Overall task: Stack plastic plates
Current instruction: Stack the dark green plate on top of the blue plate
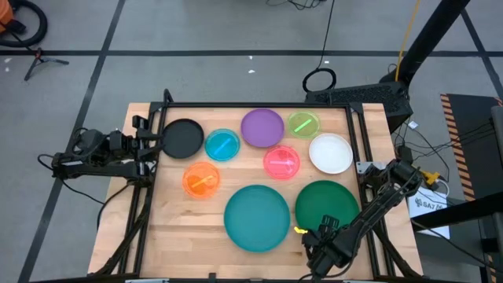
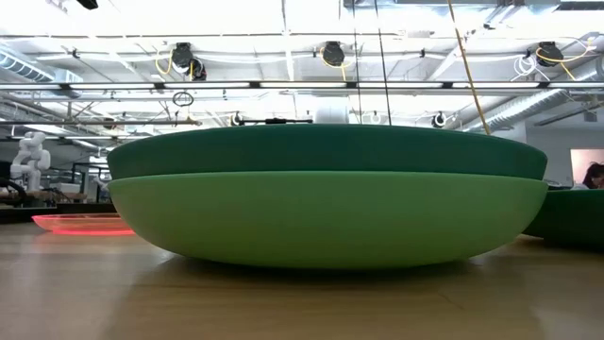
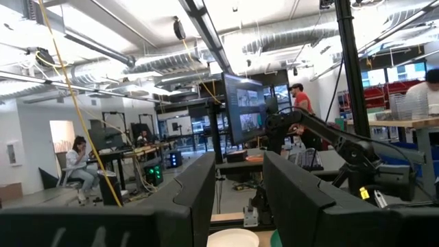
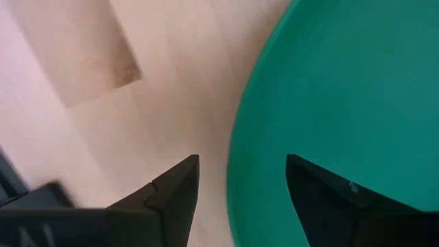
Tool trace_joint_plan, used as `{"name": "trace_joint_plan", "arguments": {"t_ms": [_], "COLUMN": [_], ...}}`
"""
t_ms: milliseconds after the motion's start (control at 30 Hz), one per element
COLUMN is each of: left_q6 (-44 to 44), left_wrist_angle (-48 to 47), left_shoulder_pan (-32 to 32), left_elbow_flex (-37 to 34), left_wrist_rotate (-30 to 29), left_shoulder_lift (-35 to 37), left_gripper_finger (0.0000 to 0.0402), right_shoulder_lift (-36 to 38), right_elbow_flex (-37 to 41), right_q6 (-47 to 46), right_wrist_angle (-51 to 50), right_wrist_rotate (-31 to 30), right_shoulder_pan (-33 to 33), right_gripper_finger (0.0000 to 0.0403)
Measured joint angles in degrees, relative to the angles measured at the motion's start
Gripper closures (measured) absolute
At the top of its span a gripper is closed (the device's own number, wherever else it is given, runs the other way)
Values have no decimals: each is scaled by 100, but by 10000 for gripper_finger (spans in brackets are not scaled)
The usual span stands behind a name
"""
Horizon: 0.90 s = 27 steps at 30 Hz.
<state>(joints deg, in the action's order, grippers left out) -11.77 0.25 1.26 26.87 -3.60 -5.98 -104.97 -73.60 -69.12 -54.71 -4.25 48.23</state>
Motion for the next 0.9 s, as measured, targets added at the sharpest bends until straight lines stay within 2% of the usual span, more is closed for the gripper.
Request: {"name": "trace_joint_plan", "arguments": {"t_ms": [300,533,900], "left_q6": [-2,-2,7], "left_wrist_angle": [0,0,0], "left_shoulder_pan": [0,0,0], "left_elbow_flex": [0,0,0], "left_wrist_rotate": [0,0,0], "left_shoulder_lift": [0,0,0], "left_gripper_finger": [270,270,270], "right_shoulder_lift": [0,0,6], "right_elbow_flex": [229,229,225], "right_q6": [-226,-564,-568], "right_wrist_angle": [201,334,568], "right_wrist_rotate": [2,4,-2], "right_shoulder_pan": [0,0,0], "right_gripper_finger": [224,279,365]}}
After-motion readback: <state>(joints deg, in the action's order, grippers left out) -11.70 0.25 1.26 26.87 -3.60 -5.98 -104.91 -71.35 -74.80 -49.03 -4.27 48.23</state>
